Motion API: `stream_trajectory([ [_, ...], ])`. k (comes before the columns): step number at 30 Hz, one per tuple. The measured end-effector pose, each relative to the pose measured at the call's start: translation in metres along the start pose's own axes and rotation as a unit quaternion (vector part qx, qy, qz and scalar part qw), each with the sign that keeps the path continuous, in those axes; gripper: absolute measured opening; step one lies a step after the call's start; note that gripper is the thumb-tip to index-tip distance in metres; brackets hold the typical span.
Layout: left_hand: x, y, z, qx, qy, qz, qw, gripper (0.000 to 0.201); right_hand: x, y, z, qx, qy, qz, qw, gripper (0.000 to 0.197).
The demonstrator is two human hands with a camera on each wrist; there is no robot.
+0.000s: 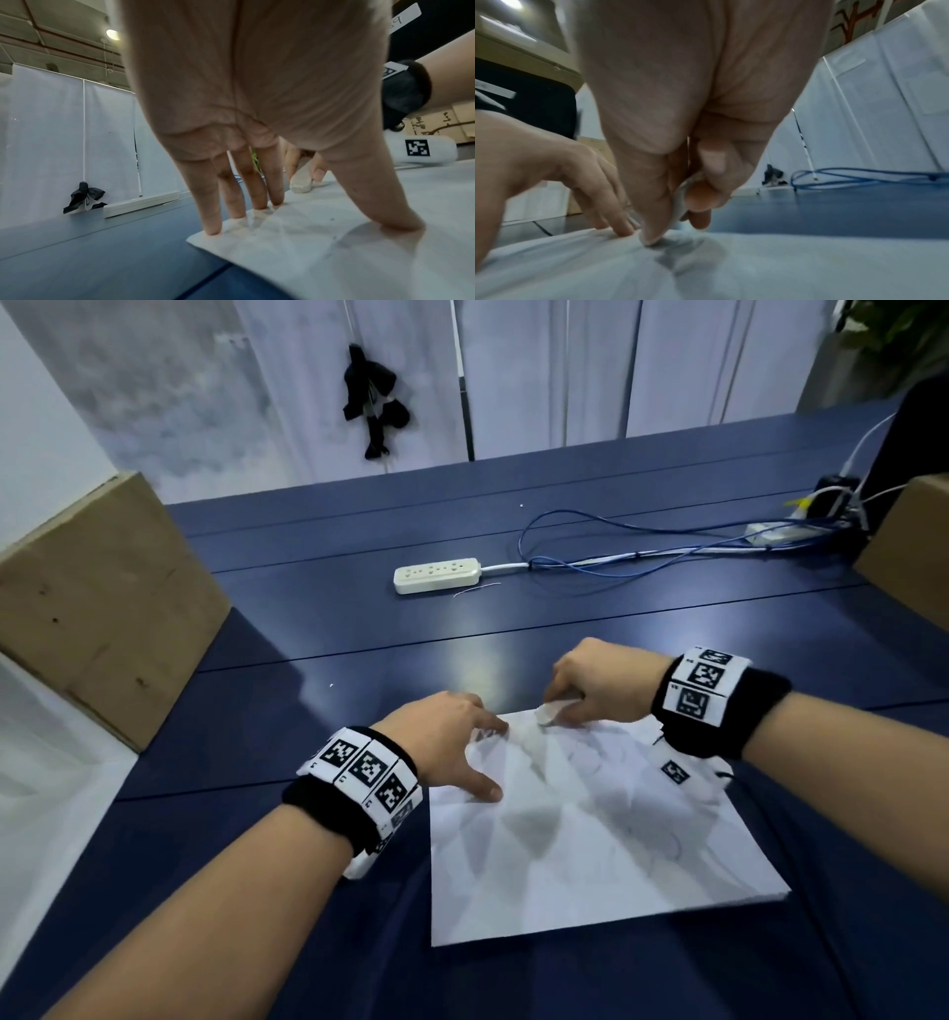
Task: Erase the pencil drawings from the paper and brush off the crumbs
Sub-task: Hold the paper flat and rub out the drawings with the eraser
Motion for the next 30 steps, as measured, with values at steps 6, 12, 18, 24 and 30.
stream_trajectory([
  [6, 0.007, -0.005, -0.002, -0.009, 0.020, 0.002, 1.000, 0.081, 0.024, -0.018, -0.016, -0.028, -0.097, 0.066, 0.993, 0.034],
  [12, 0.007, -0.003, -0.002, -0.007, 0.017, -0.002, 1.000, 0.077, 0.001, 0.008, -0.001, 0.012, 0.005, 0.008, 1.000, 0.022],
  [18, 0.001, -0.005, -0.003, -0.006, 0.004, -0.002, 1.000, 0.083, 0.025, -0.017, -0.017, -0.015, -0.110, 0.083, 0.990, 0.028],
  [24, -0.001, -0.005, -0.001, -0.004, -0.002, -0.002, 1.000, 0.080, 0.005, 0.007, -0.001, 0.027, 0.005, 0.014, 1.000, 0.032],
  [30, -0.002, -0.004, -0.001, -0.007, -0.003, -0.001, 1.000, 0.080, 0.029, -0.018, -0.016, 0.012, -0.070, 0.091, 0.993, 0.021],
])
Point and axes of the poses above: each hand's wrist, its own x-axis away from the middle knuckle, its own z-axis out of the back of the hand, y = z × x, the point moved 4 cm from there along -x, towards the middle knuckle, and after that the axes turned 11 degrees about -z, right-handed, at the moved point
